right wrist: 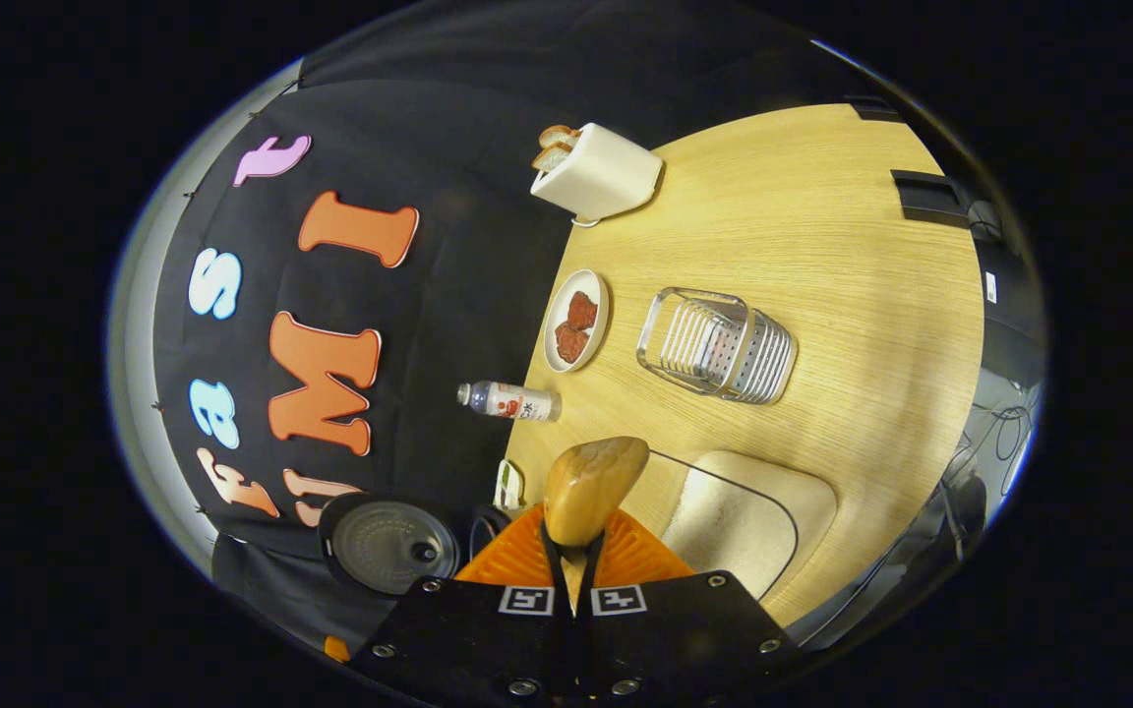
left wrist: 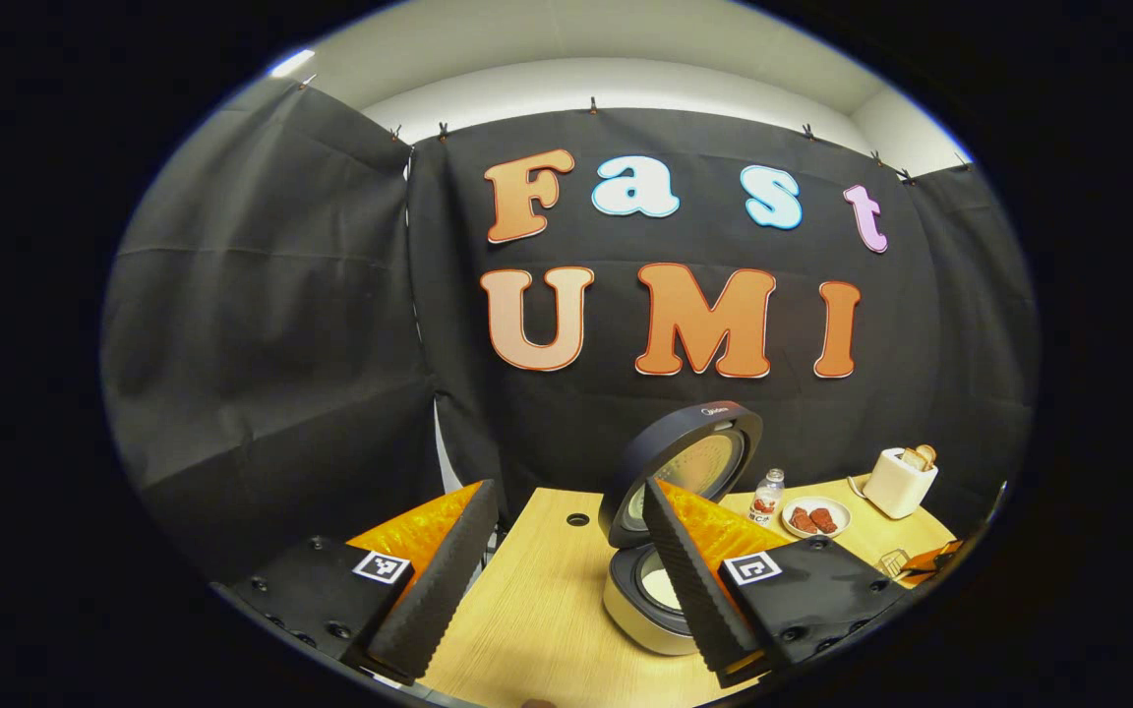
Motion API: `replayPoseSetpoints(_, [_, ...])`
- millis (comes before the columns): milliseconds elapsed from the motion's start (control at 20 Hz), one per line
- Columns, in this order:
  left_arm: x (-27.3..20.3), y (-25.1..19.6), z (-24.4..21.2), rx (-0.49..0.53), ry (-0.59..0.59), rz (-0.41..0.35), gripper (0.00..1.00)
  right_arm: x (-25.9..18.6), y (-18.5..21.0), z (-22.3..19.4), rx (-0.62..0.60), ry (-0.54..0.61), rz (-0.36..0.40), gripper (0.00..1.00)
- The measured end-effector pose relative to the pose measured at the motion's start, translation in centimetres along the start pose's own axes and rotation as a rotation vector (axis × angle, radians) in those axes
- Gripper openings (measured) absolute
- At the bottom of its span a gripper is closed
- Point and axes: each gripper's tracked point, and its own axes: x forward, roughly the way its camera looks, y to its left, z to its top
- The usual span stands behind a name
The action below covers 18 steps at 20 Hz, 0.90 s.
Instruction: Close the left gripper, press the button to open the rice cooker; take a wooden spoon from the chopstick holder with the right hand, scoop a spoonful of rice and pour it into the rice cooker, then put the wooden spoon back into the chopstick holder.
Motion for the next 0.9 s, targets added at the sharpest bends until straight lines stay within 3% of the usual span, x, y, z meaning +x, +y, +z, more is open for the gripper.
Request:
replayPoseSetpoints(400, [0.4,-0.8,0.0,-0.019,0.002,-0.012,1.00,0.1,7.6,1.2,0.000,-0.006,0.084,0.00])
replayPoseSetpoints(900, [0.1,-1.2,-0.4,-0.024,0.014,-0.022,1.00,3.4,19.7,-0.1,-0.131,-0.016,0.201,0.00])
